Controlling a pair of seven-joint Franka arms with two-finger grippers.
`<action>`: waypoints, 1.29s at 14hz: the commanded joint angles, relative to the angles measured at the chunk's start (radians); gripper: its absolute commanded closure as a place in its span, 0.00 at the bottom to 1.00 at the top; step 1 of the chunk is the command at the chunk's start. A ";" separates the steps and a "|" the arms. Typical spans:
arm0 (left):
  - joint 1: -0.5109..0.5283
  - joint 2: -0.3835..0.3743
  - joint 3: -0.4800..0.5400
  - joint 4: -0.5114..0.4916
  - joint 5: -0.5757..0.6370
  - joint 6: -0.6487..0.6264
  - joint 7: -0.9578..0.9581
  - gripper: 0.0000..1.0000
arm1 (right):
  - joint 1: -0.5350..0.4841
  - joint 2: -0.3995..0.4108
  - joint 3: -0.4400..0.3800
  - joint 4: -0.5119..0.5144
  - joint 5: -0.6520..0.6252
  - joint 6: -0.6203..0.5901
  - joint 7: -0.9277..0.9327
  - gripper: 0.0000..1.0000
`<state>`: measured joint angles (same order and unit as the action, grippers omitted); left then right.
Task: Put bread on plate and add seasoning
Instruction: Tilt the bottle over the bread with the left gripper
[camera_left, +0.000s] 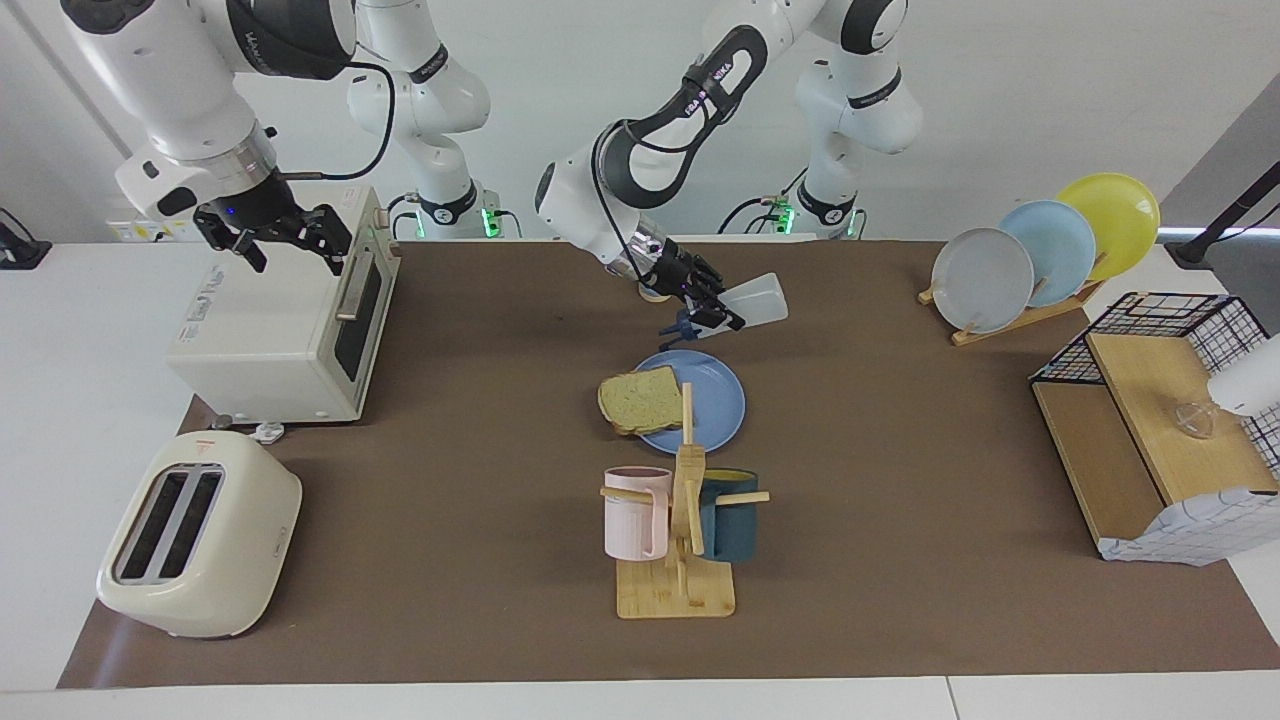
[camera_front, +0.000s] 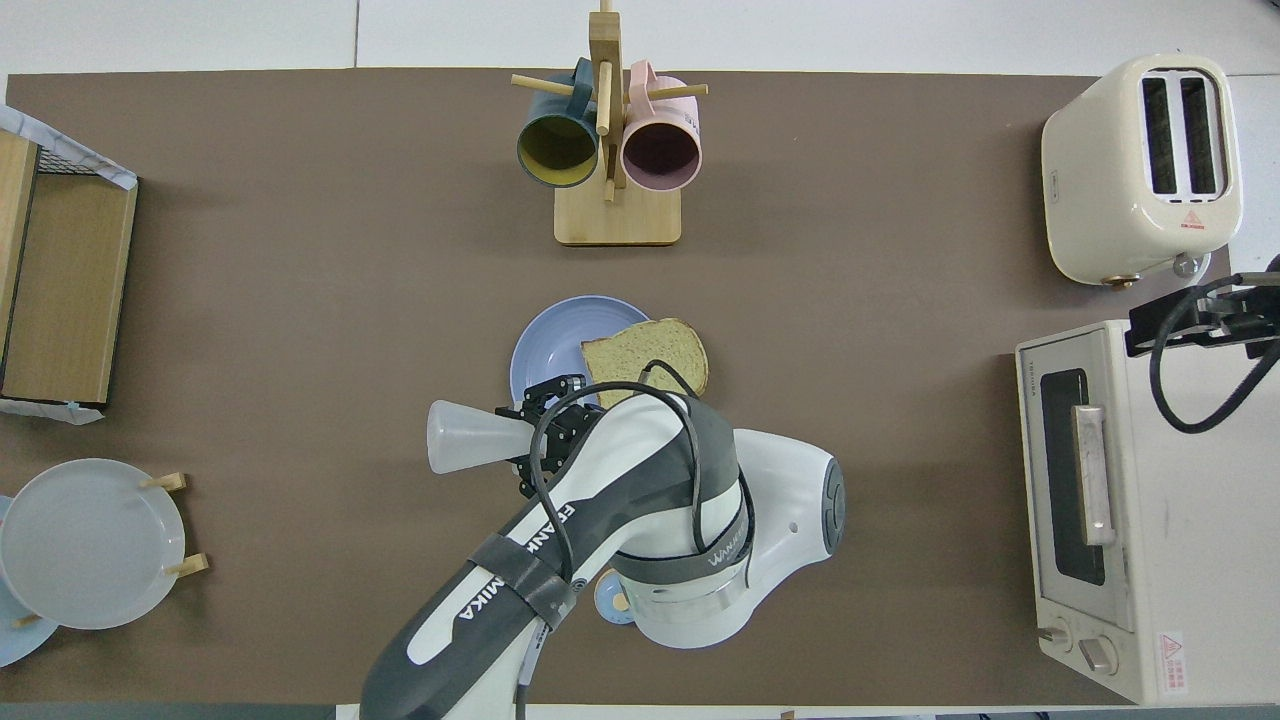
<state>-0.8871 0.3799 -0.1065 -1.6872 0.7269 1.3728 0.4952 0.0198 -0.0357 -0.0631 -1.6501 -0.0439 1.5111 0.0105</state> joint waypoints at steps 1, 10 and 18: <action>-0.018 0.019 0.013 0.020 0.025 -0.058 -0.006 1.00 | -0.009 0.004 -0.011 0.006 0.022 0.018 -0.056 0.00; -0.026 0.105 0.013 0.020 0.214 -0.072 -0.007 1.00 | 0.000 -0.003 -0.009 0.001 0.024 0.008 -0.053 0.00; 0.004 0.106 0.011 0.032 0.368 -0.061 -0.001 1.00 | -0.004 -0.003 -0.009 0.001 0.022 0.008 -0.053 0.00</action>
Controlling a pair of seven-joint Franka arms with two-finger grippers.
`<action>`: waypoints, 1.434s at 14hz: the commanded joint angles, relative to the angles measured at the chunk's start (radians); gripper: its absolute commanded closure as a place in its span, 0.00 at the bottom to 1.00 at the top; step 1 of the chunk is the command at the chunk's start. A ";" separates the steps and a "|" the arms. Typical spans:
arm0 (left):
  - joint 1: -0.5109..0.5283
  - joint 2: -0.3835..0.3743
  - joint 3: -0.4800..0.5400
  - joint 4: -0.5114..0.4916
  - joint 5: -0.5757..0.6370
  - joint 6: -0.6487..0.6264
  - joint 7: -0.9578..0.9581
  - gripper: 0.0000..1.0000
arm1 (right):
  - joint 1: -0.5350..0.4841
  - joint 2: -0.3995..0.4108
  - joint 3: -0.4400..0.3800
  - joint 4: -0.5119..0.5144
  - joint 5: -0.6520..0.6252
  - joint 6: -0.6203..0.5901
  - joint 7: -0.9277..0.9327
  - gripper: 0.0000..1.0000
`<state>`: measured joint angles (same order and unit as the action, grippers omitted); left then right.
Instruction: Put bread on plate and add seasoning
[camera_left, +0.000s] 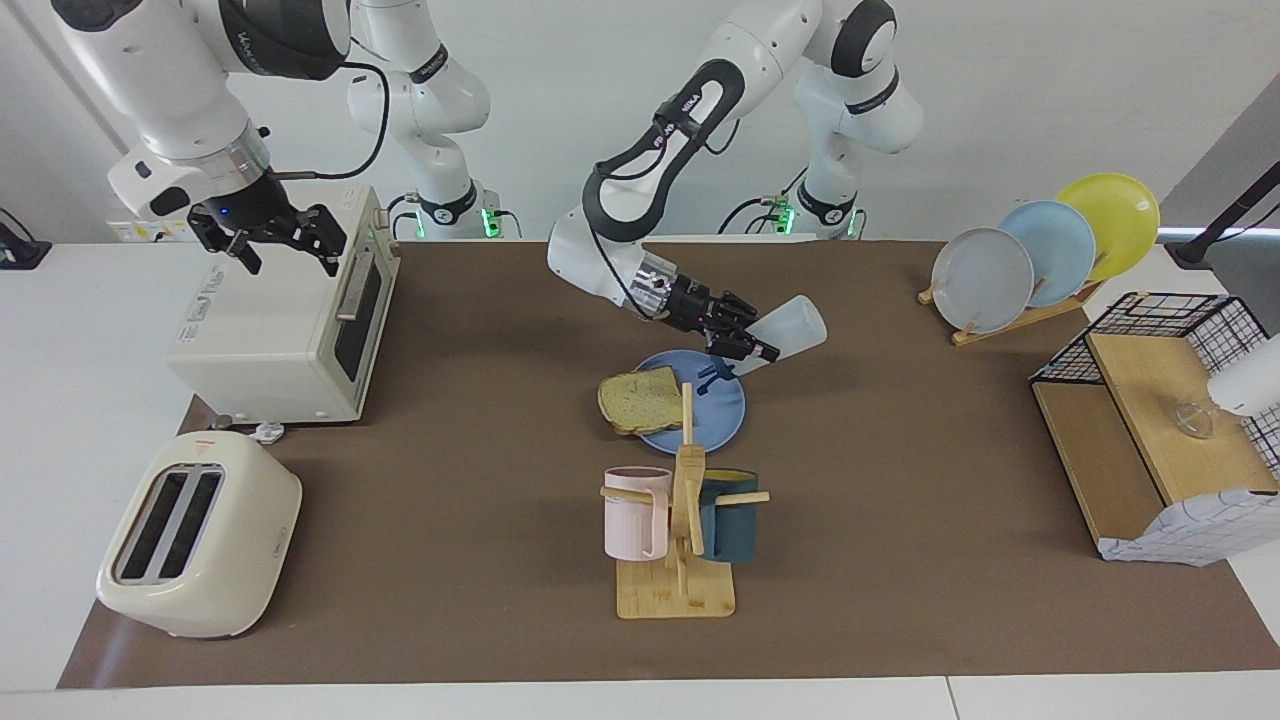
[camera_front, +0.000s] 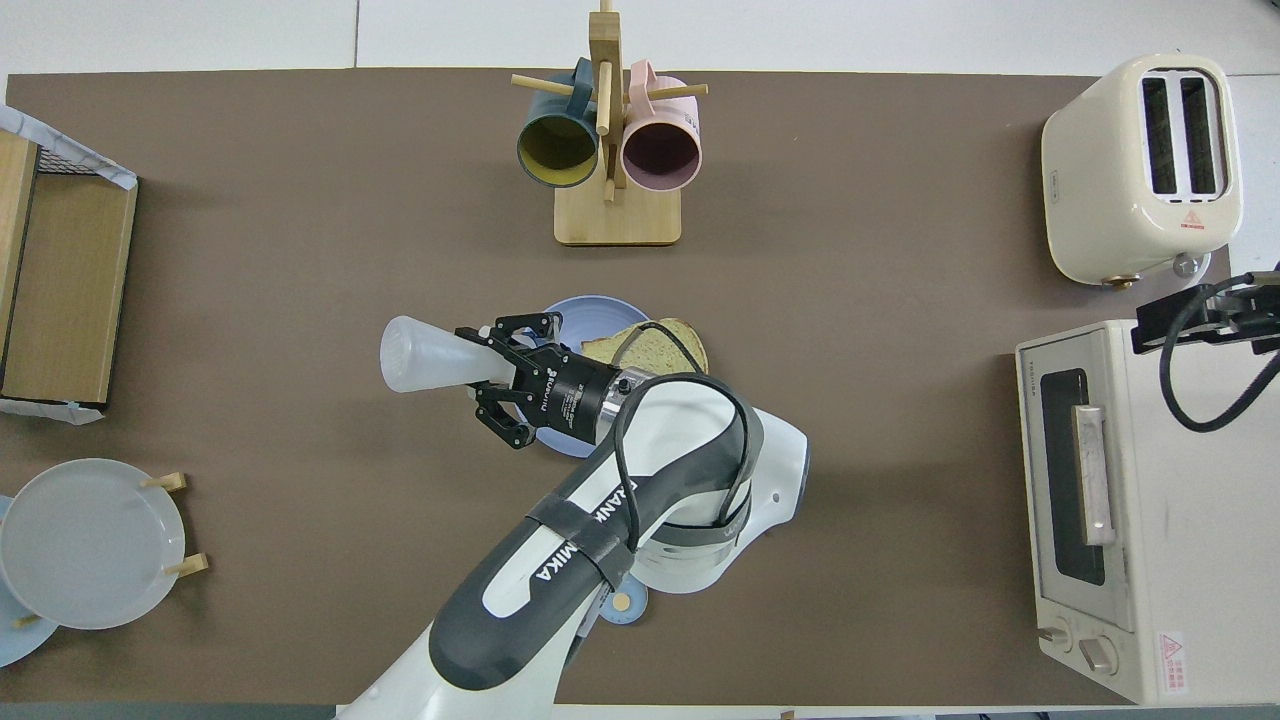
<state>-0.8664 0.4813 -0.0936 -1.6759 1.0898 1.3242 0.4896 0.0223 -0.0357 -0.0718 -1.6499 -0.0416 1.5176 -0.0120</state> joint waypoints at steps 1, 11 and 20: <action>-0.043 0.005 -0.005 0.021 -0.001 -0.031 0.006 1.00 | -0.007 -0.003 -0.002 0.001 0.020 0.001 -0.031 0.00; -0.198 0.005 0.002 0.085 -0.079 -0.117 0.006 1.00 | -0.007 -0.003 0.000 0.001 0.022 0.001 -0.031 0.00; 0.089 0.046 0.005 0.085 0.070 0.012 0.006 1.00 | -0.007 -0.003 -0.002 0.001 0.020 0.001 -0.031 0.00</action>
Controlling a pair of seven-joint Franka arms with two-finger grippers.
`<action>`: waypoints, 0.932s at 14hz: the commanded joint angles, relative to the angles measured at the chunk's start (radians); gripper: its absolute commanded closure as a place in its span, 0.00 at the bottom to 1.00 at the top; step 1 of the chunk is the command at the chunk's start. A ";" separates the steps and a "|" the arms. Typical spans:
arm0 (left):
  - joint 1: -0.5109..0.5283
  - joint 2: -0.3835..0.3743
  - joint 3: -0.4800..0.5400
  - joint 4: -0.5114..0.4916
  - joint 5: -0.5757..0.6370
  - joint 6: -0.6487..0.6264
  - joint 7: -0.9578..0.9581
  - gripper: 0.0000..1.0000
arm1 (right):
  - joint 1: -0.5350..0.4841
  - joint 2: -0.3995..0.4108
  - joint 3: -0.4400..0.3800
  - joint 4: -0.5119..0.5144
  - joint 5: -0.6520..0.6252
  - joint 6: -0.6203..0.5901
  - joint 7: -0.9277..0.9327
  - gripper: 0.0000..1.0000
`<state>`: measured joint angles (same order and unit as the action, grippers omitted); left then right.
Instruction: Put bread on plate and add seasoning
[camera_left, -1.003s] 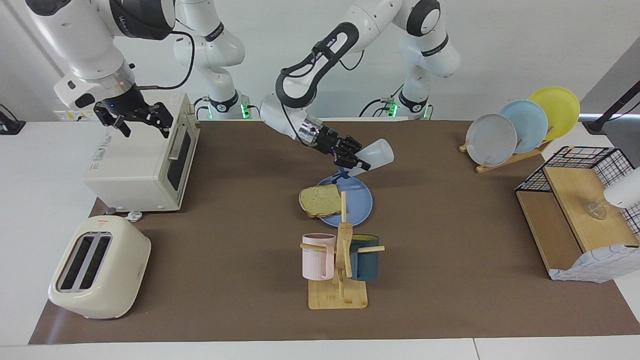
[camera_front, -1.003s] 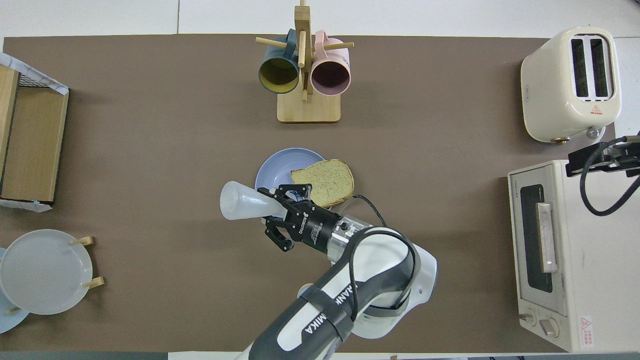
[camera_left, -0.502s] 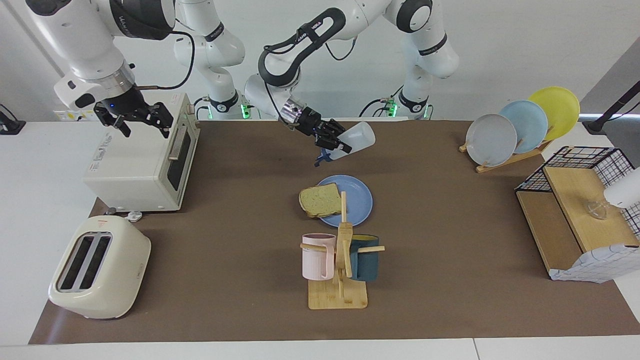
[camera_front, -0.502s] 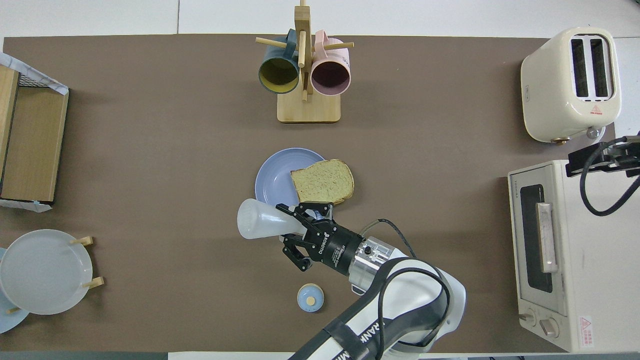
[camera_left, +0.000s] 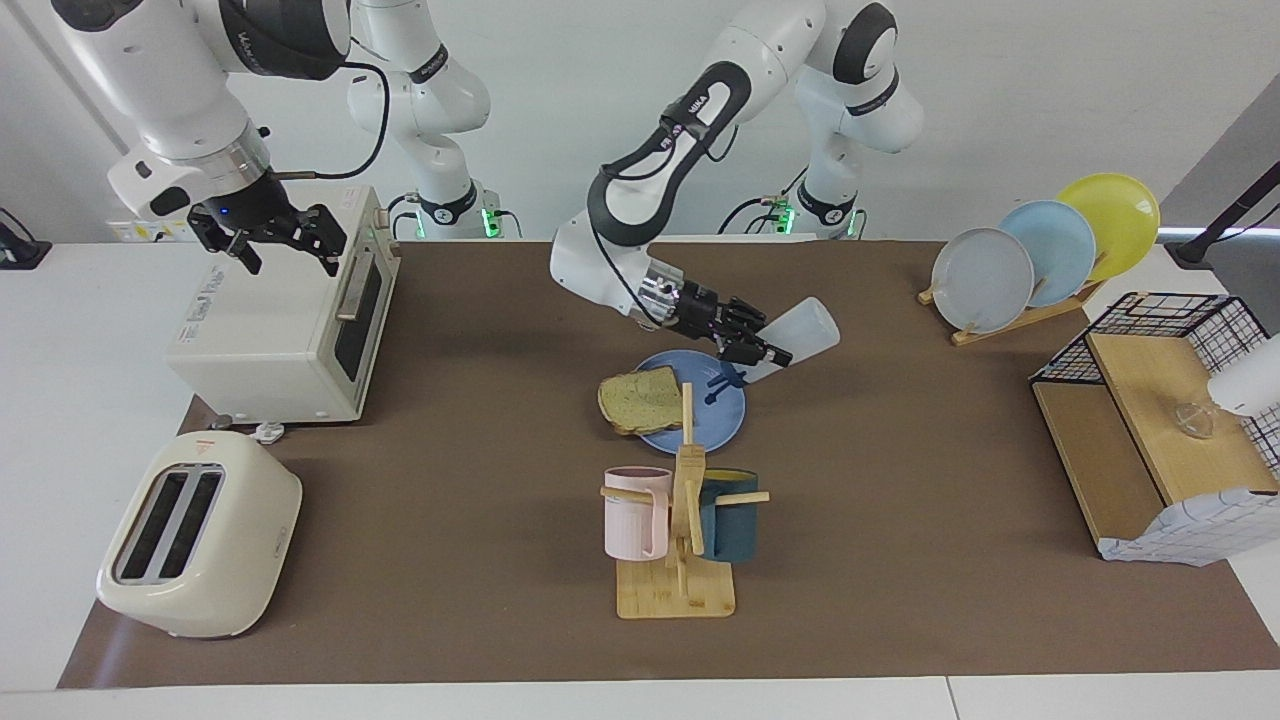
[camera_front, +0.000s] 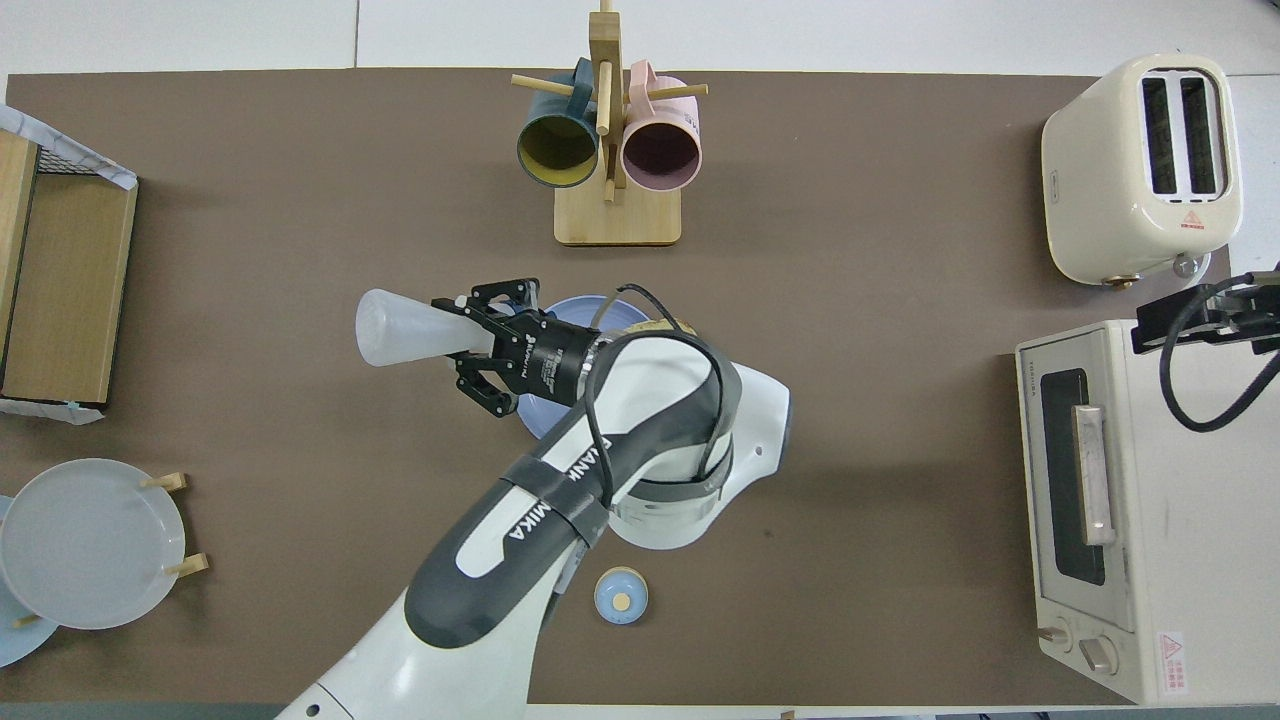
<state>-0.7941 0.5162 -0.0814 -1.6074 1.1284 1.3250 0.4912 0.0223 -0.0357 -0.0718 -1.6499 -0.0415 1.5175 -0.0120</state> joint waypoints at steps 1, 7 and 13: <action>0.016 0.013 -0.008 0.015 0.031 0.011 0.004 1.00 | -0.007 -0.003 -0.002 0.001 0.020 0.001 -0.031 0.00; -0.112 0.005 -0.014 0.020 -0.034 -0.053 0.006 1.00 | -0.007 -0.003 -0.002 -0.001 0.020 0.001 -0.031 0.00; -0.247 -0.004 -0.012 0.020 -0.104 -0.098 0.004 1.00 | -0.007 -0.003 -0.002 0.001 0.020 0.001 -0.031 0.00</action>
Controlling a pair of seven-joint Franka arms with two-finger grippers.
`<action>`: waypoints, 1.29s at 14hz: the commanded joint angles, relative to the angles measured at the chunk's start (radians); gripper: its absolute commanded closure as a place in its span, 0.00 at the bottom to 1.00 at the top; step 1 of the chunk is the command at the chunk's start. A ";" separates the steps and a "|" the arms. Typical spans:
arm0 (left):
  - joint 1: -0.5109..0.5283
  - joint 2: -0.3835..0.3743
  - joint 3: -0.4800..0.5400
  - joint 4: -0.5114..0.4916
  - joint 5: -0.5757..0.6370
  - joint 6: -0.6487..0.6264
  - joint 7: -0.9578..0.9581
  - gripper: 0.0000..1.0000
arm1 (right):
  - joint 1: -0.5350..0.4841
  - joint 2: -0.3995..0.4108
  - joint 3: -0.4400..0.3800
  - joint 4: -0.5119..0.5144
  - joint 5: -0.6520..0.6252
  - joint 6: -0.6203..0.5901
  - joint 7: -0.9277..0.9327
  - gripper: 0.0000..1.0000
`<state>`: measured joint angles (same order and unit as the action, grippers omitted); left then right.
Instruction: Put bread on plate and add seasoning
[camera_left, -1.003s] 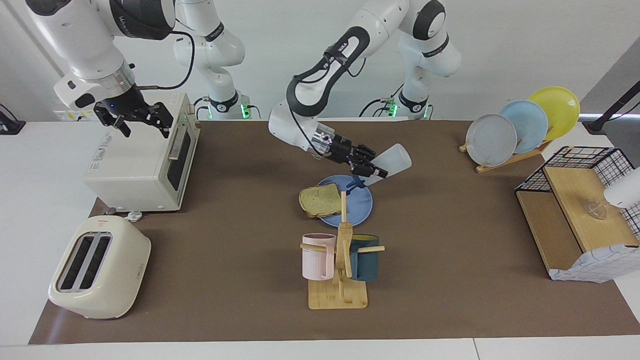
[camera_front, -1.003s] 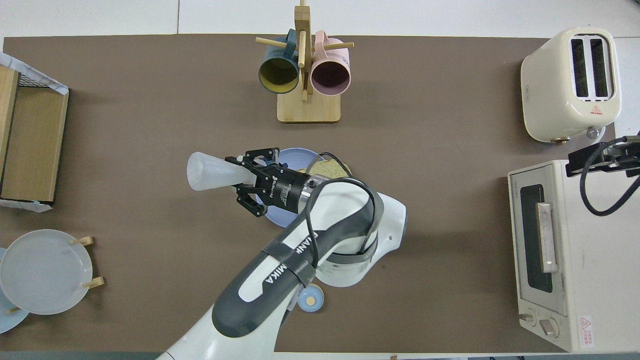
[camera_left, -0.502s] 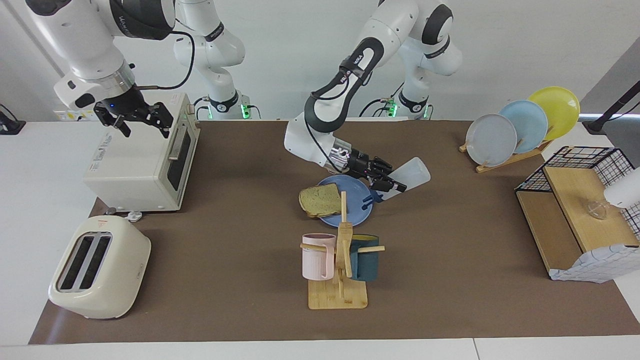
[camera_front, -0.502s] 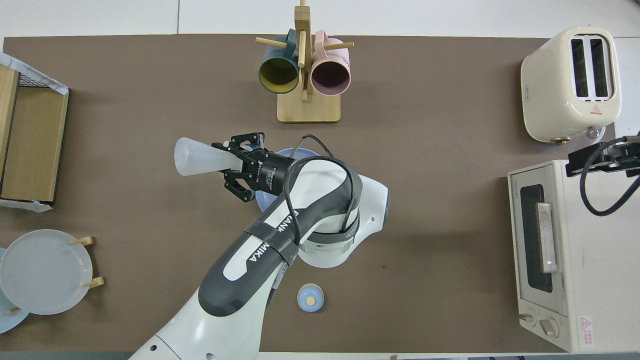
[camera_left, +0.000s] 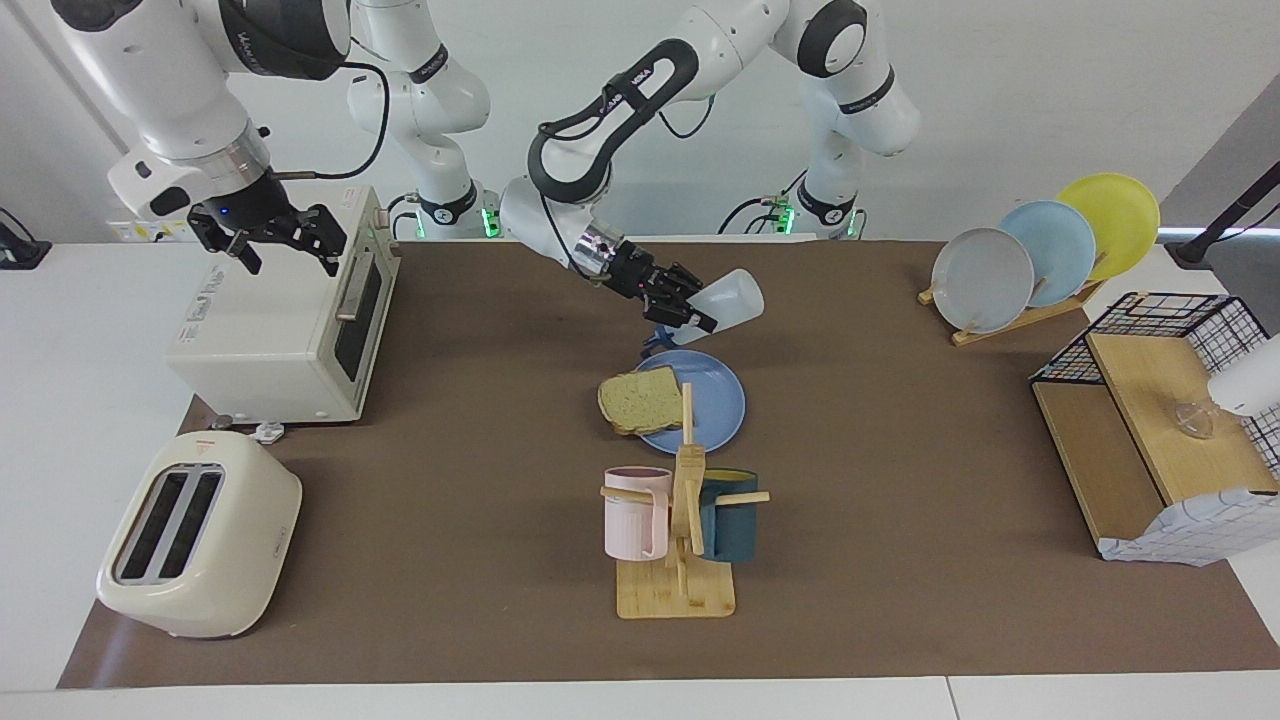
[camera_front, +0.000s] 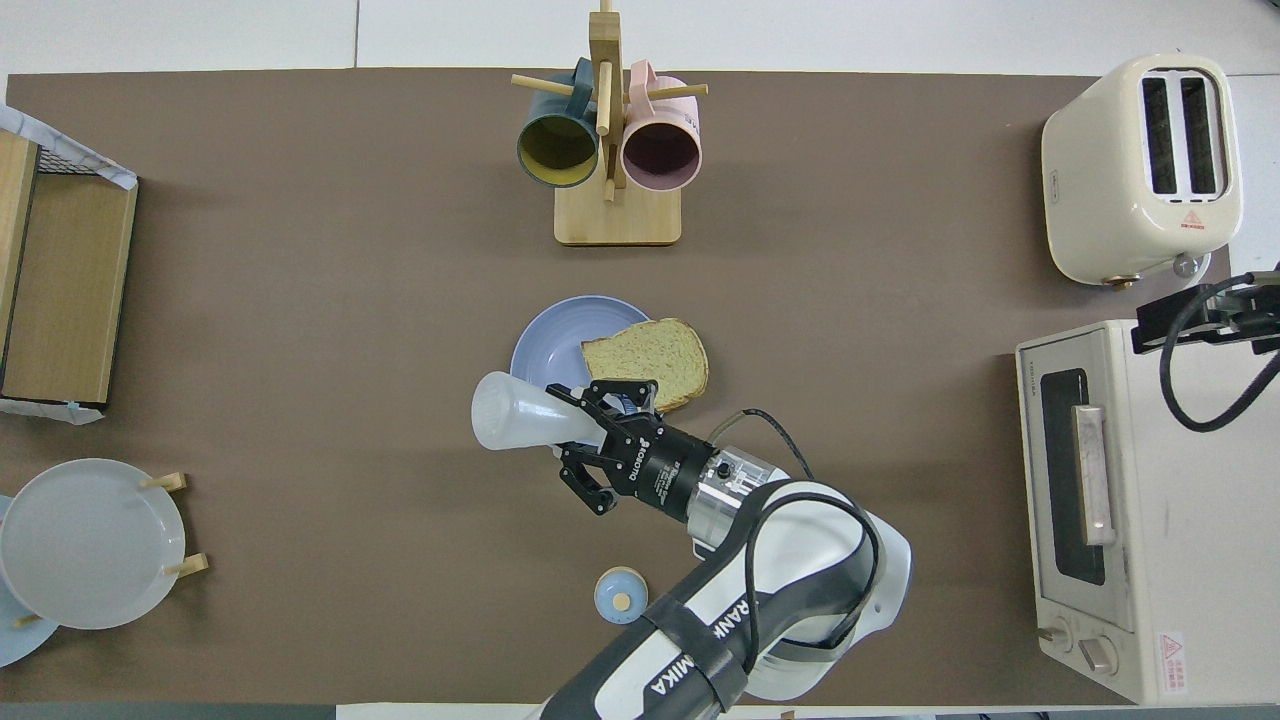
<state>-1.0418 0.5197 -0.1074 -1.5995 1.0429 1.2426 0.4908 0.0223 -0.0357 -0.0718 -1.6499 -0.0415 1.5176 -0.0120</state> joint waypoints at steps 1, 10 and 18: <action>0.009 -0.007 0.015 0.012 -0.015 -0.012 0.006 1.00 | -0.007 -0.003 -0.002 0.001 0.020 0.001 -0.031 0.00; 0.270 -0.012 0.020 -0.008 0.054 0.086 0.006 1.00 | -0.007 -0.003 0.000 0.001 0.020 0.001 -0.031 0.00; 0.446 -0.219 0.017 -0.011 -0.110 0.228 0.026 1.00 | -0.007 -0.003 -0.002 -0.001 0.020 0.001 -0.031 0.00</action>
<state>-0.6599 0.4097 -0.0817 -1.5868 1.0050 1.4105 0.4915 0.0223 -0.0357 -0.0718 -1.6499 -0.0415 1.5176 -0.0120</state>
